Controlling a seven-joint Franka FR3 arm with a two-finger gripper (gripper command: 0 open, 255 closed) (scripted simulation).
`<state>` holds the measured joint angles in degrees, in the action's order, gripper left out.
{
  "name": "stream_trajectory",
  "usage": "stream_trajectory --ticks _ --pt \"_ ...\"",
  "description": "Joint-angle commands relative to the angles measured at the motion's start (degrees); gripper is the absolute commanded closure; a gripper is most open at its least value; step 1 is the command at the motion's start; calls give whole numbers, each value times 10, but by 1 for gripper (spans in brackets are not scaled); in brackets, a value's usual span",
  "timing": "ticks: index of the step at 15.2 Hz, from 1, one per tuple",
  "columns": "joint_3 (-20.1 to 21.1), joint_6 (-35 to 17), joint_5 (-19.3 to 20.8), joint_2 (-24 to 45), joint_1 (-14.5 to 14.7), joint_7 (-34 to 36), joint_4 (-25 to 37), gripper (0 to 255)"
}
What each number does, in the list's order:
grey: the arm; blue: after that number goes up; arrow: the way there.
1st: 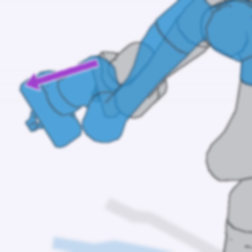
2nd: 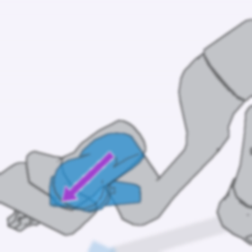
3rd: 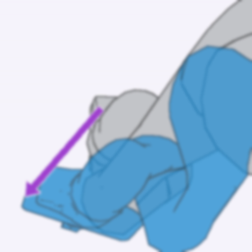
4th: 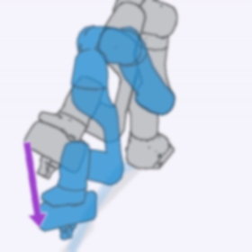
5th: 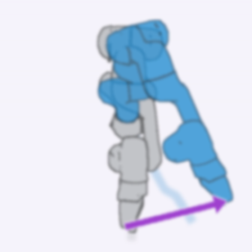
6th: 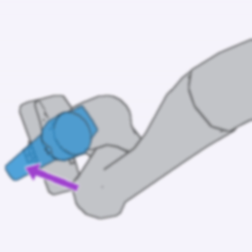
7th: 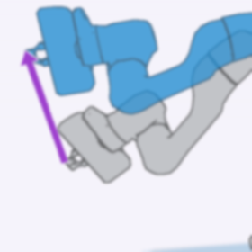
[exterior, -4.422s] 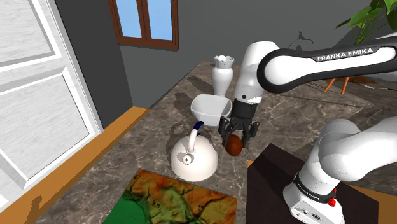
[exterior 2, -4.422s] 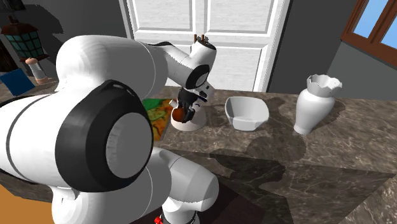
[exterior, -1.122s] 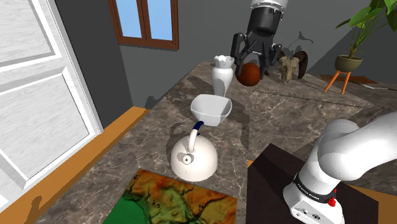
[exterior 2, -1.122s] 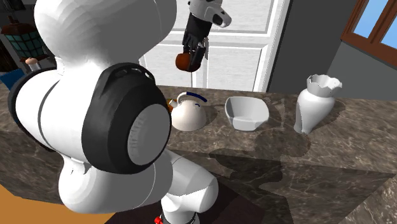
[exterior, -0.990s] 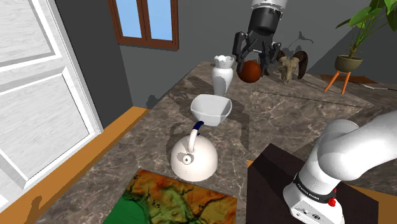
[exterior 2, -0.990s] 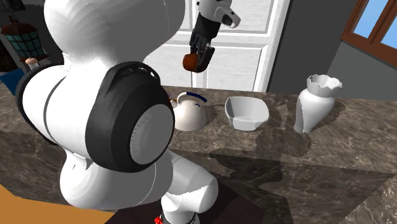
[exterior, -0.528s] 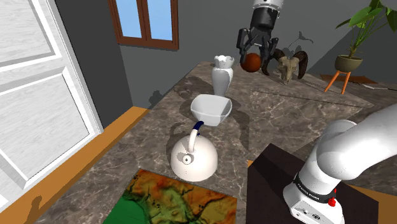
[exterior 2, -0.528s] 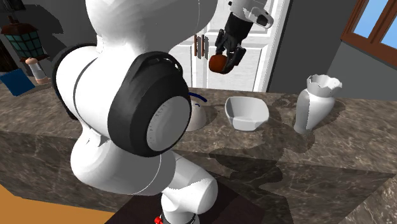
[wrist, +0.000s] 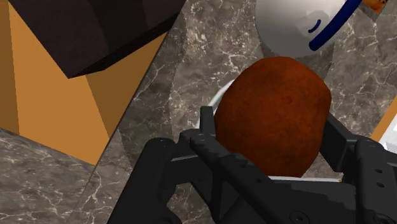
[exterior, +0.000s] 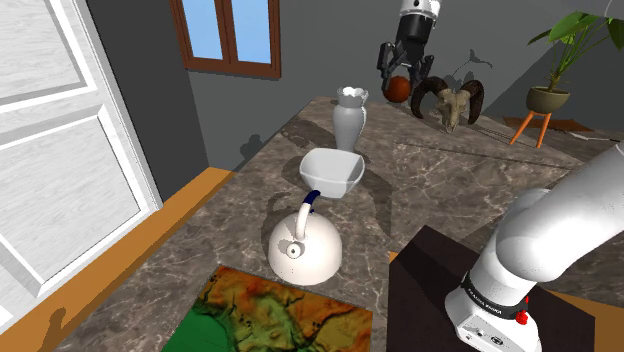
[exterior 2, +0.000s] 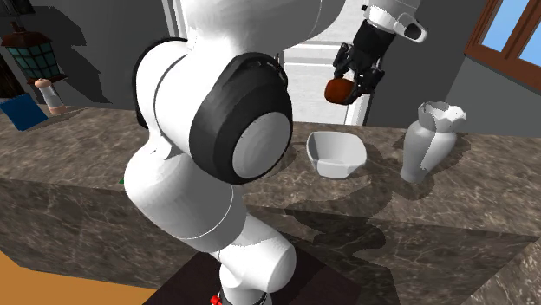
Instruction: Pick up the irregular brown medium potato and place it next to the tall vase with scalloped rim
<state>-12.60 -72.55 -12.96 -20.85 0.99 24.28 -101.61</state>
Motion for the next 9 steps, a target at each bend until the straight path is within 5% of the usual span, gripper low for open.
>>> stream_trajectory --ticks 1,9 --pt "-21 10 5 29 -6 -28 32 255" --pt "-104 59 -9 183 -41 -144 198 255"
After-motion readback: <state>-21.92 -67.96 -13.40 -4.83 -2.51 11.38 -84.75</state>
